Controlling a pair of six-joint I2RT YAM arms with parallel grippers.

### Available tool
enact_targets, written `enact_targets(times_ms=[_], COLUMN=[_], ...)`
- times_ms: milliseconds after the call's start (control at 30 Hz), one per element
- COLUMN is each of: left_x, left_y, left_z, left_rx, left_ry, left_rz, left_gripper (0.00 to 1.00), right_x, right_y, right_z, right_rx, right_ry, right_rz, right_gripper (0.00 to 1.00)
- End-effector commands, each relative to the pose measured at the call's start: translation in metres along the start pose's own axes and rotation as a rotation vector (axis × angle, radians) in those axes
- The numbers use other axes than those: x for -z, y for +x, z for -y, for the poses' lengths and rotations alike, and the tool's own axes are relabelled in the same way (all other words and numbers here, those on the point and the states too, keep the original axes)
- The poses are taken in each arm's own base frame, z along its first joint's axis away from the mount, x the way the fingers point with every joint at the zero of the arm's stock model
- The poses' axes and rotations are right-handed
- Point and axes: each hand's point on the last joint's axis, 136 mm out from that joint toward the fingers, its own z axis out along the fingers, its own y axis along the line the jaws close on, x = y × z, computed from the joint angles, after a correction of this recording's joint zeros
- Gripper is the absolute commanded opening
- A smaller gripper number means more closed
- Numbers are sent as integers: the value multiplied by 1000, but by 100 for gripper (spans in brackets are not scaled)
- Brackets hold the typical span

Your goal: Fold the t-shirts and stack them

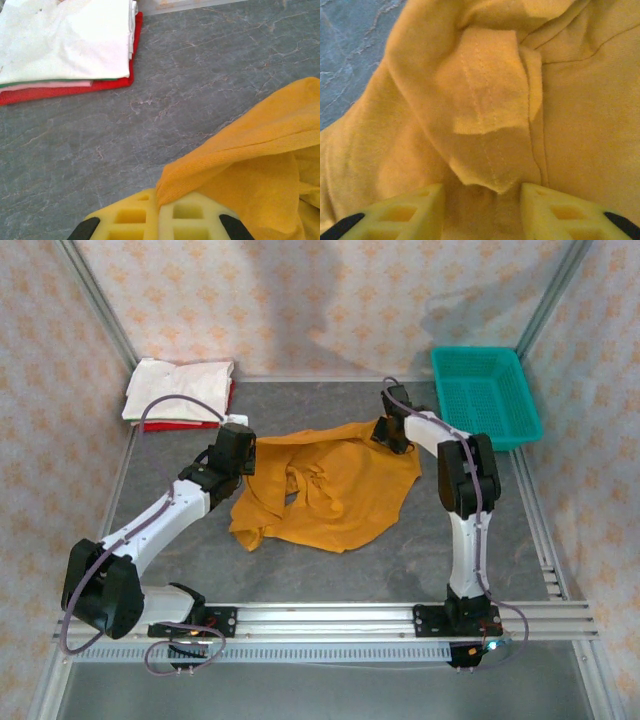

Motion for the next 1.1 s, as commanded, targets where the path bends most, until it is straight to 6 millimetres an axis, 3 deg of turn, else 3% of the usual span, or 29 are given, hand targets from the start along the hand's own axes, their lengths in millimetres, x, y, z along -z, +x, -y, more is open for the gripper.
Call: enact_targets(times_ms=[0,133,300,633,767,933,1067], left_x=[2,3,12,43,71,122,176], left_y=[-8,-11,-20,-42,-60,-85,-100], left_z=[-12,-14,-20,-43,-55,-59,-51], left_rx=[27,36,64,111,117,111,105], left_ry=[-47,-50,-56,-90,-86,27,211], left_rz=[36,43,76,163,216,314,397], left_gripper=[0,0,0,0,0,0,0], right_x=[-4,8,58,160,222,324,416], right_y=[-6,-15,-35,-54,-55,-50,-34], right_z=[-3,-8,-22,-32,-31,-21,-4], right_rx=[-20,-18,-6,6,24,68,105], right_ry=[-16,-33,-87,-183,-248,-321,-385], right_rz=[3,40,133,287,394,574,736], right_gripper=[35,17,0,0,0,0,0])
